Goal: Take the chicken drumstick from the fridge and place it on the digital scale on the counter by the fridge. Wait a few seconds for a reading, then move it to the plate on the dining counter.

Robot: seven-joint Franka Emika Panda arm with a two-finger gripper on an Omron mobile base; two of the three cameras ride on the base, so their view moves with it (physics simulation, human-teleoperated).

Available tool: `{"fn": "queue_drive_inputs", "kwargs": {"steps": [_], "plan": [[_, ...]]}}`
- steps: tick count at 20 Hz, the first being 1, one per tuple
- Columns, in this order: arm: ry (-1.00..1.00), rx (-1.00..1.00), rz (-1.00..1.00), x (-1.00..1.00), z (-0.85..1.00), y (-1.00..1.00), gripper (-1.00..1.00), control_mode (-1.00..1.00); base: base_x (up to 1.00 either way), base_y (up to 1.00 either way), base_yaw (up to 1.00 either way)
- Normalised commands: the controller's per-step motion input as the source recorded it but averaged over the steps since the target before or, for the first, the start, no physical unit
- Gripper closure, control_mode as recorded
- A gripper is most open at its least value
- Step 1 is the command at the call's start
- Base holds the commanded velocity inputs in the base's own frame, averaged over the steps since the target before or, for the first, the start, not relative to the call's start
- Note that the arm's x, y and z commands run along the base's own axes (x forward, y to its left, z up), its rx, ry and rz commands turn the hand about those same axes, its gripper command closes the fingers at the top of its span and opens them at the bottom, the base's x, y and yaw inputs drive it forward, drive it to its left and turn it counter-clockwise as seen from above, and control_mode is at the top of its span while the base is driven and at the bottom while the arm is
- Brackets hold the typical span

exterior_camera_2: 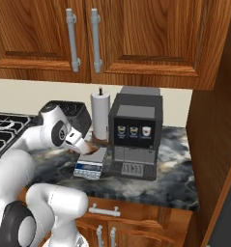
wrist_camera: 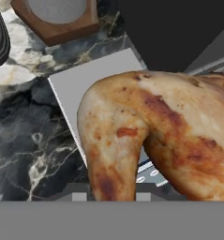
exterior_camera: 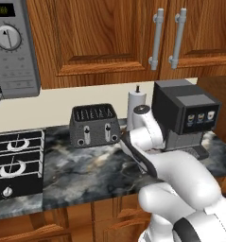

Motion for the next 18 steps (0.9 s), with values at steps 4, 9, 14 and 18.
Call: {"fn": "queue_drive_inputs", "kwargs": {"steps": [4,9,14,18], "plan": [[0.0,0.0,0.0,0.22,-0.25,0.0,1.0,-1.0,0.0,0.0,0.0],[0.0,0.0,0.0,0.16,-0.26,0.0,1.0,-1.0,0.0,0.0,0.0],[0.0,0.0,0.0,0.21,-0.2,-0.06,1.0,-1.0,0.0,0.0,0.0],[0.0,0.0,0.0,0.13,-0.16,-0.14,1.0,-1.0,0.0,0.0,0.0]]}}
